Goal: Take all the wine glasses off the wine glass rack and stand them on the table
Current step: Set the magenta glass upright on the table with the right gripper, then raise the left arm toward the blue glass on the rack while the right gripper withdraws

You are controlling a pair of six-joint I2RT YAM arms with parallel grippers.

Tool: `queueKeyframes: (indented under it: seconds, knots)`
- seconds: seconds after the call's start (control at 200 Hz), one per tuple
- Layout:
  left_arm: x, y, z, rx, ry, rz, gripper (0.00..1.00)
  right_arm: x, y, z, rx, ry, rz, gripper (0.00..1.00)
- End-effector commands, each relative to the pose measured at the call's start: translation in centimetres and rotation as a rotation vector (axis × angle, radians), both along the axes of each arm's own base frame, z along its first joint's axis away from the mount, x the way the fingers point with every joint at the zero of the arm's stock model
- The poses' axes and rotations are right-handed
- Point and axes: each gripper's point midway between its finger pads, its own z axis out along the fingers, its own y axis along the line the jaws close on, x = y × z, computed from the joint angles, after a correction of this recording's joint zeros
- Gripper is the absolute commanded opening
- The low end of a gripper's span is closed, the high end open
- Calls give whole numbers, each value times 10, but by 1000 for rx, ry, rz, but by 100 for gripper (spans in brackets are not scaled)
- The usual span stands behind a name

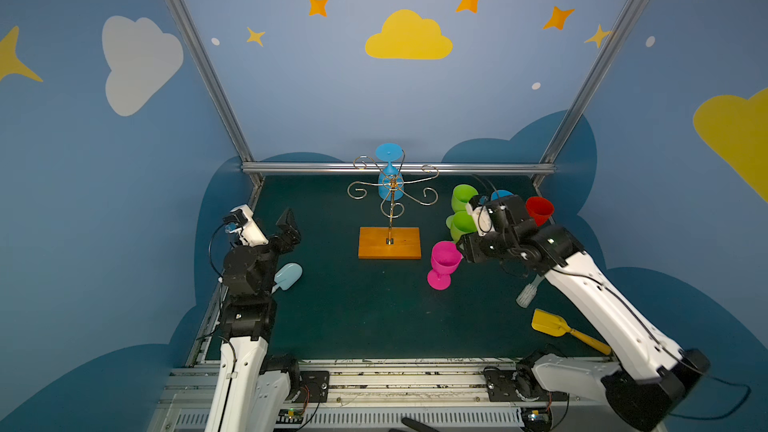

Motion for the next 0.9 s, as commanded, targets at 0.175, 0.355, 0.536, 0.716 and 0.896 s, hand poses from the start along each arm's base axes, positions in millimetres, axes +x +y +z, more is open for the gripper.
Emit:
queueKeyframes:
  seconds: [0.175,0.355,0.536,0.716,0.896]
  knots:
    - [44,-35,35,-205,69,-271,87,-13,-20,53,173,-267,-30,81]
    - [96,-65,50,-353,157,-524,81,-14,-19,50,181,-254,-23,81]
    - [150,-89,56,-459,233,-746,73,-14,-18,49,188,-254,-18,81]
    - [190,-116,52,-441,296,-826,72,-17,-19,48,186,-249,-14,81]
    - [220,-150,42,-405,368,-884,71,-22,-24,47,184,-251,-22,81]
